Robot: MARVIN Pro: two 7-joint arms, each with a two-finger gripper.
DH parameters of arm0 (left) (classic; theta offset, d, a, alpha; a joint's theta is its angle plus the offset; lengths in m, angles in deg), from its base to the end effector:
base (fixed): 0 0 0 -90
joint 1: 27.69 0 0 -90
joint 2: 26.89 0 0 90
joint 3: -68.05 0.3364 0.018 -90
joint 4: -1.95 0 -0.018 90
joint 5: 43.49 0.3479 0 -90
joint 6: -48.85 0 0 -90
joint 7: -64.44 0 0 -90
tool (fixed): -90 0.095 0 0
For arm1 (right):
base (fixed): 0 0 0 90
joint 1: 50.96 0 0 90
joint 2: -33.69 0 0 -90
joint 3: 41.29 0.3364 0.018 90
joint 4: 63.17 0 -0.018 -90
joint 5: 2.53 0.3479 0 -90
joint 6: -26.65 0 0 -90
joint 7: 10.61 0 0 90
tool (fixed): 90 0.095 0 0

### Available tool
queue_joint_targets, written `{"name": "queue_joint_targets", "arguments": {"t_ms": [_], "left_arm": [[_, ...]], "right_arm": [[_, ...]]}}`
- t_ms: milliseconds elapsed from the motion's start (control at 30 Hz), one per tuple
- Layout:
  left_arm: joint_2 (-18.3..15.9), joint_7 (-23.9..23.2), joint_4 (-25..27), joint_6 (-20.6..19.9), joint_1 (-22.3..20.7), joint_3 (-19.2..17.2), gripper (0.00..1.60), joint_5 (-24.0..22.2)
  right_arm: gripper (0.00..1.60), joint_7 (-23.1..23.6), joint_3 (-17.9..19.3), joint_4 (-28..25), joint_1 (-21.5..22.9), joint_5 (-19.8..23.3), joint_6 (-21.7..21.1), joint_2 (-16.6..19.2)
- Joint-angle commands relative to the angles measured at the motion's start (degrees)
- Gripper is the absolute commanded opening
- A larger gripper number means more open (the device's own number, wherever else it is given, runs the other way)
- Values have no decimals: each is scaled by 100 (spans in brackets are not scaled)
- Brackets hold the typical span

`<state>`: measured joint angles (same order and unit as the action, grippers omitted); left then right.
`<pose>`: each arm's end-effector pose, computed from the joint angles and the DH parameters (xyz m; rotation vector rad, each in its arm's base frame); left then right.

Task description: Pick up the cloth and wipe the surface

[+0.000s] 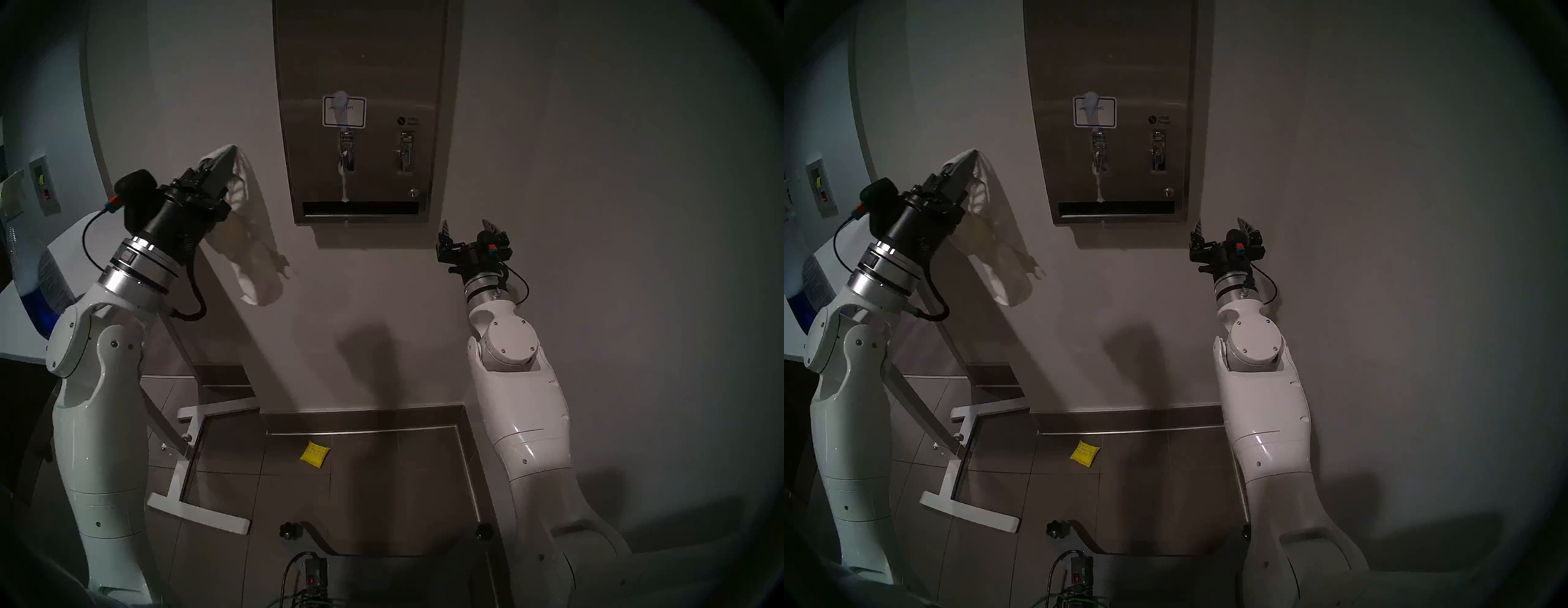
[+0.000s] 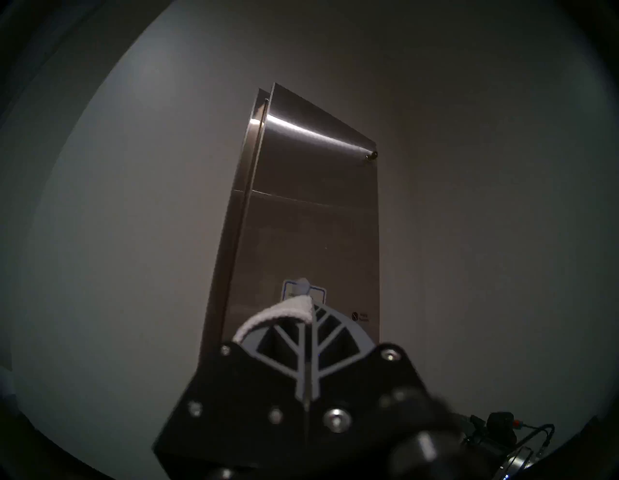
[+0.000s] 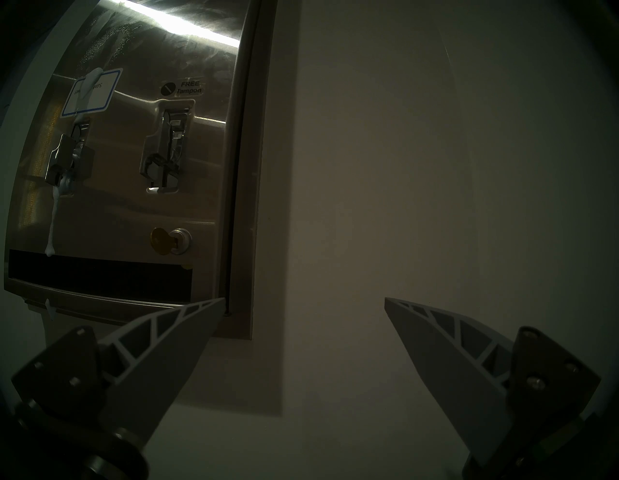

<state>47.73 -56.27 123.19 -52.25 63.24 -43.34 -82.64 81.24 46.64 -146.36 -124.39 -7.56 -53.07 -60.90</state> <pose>0.3732 0.1225 -0.0906 1.3416 -0.2843 2.3125 0.5471 0.0522 -0.2412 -1.7718 -0.1042 -2.5414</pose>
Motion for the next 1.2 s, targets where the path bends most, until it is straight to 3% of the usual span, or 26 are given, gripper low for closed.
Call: {"name": "queue_joint_targets", "arguments": {"t_ms": [0, 533, 800, 1167], "left_arm": [[31, 322, 140, 219, -247, 281, 0, 467], [457, 1464, 437, 513, -479, 1164, 0, 1698], [608, 1785, 545, 466, -530, 1405, 0, 1874], [833, 2329, 524, -27, -641, 1599, 0, 1908]], "right_arm": [[160, 5, -5, -209, 174, 6, 27, -5], [160, -17, -27, -200, 177, 25, 33, 16], [160, -25, -36, -204, 177, 34, 29, 25], [160, -37, -50, -209, 176, 48, 23, 40]]}}
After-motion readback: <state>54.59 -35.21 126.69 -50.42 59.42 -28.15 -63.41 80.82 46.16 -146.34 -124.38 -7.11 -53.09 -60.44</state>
